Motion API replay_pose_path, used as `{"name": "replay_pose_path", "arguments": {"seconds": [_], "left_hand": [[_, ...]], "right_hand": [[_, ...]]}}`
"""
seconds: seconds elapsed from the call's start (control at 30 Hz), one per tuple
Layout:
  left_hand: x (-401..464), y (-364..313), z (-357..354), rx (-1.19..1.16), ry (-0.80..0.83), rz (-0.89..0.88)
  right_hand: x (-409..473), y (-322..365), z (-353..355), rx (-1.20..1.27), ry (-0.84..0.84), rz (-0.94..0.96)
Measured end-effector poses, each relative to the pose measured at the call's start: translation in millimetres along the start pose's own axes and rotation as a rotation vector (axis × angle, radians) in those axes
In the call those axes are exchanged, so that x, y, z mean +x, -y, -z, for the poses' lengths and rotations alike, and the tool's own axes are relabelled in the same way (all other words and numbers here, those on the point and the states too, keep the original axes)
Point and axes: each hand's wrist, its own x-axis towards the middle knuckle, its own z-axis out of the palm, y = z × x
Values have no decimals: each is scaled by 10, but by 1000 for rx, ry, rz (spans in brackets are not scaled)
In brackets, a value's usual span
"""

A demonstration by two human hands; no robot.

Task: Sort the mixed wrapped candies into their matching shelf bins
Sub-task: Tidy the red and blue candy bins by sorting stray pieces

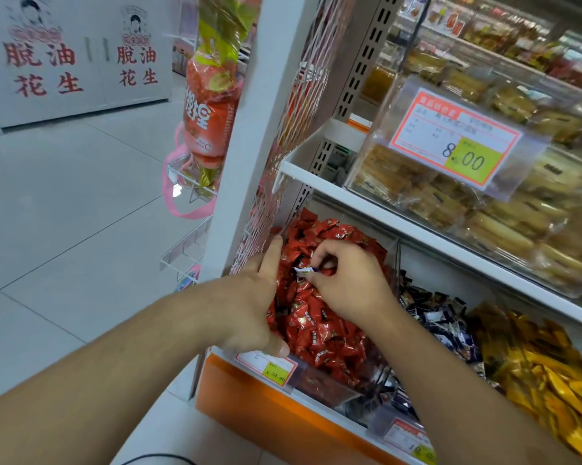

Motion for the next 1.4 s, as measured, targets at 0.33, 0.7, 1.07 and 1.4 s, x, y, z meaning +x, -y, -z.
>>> {"name": "replay_pose_path", "arguments": {"seconds": [0.33,0.7,1.07,1.4], "left_hand": [[-14,-4,22,-12,16,-7],[-20,-3,25,-5,14,-3],[-2,-3,5,-5,5,7],[-22,-18,7,-18,-2,10]], "right_hand": [[-1056,-351,920,196,-240,-112],[-929,-193,811,-100,-106,65],[315,-65,-151,-339,216,70],[260,-32,-37,-295,265,48]]}}
